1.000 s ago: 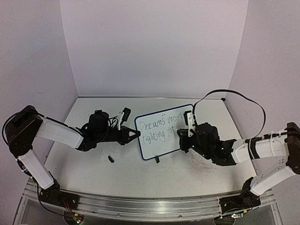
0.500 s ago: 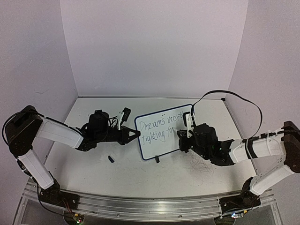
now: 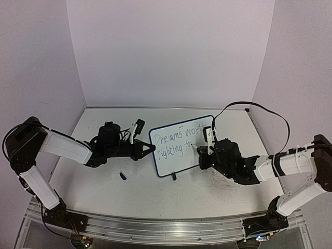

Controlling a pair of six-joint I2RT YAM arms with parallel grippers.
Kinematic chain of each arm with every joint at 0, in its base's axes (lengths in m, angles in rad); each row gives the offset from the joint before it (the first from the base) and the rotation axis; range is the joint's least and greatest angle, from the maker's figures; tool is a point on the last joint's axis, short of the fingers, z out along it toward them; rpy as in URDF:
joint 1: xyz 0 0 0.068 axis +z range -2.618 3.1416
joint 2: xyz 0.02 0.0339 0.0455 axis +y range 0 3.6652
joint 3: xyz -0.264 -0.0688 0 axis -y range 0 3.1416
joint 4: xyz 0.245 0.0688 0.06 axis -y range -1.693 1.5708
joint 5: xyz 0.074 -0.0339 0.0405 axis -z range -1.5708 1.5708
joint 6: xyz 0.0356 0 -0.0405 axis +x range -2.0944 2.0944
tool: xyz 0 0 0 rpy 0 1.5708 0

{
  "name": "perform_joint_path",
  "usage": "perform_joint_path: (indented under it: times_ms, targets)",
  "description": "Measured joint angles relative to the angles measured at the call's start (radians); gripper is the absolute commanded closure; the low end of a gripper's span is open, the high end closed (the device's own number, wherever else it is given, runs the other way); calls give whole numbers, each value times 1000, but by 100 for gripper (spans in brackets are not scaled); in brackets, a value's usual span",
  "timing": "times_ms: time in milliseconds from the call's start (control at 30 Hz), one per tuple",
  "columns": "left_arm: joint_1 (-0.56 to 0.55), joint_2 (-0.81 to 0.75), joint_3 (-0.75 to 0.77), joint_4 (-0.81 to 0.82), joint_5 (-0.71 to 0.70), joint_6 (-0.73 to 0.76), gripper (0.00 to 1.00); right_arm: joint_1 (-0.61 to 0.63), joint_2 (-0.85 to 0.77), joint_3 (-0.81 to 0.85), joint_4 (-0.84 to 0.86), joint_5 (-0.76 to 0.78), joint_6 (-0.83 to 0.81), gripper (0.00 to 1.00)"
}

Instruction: Write a sentence on the whiteboard

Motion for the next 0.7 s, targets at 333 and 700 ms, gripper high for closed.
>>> perform_joint_path:
  times_ms: [333,700]
  targets:
    - [0,0,0,0,0,0,100,2,-2,-10,-9,-2,15,100]
    - [0,0,0,0,0,-1,100,2,-2,-2,-12,3,12,100]
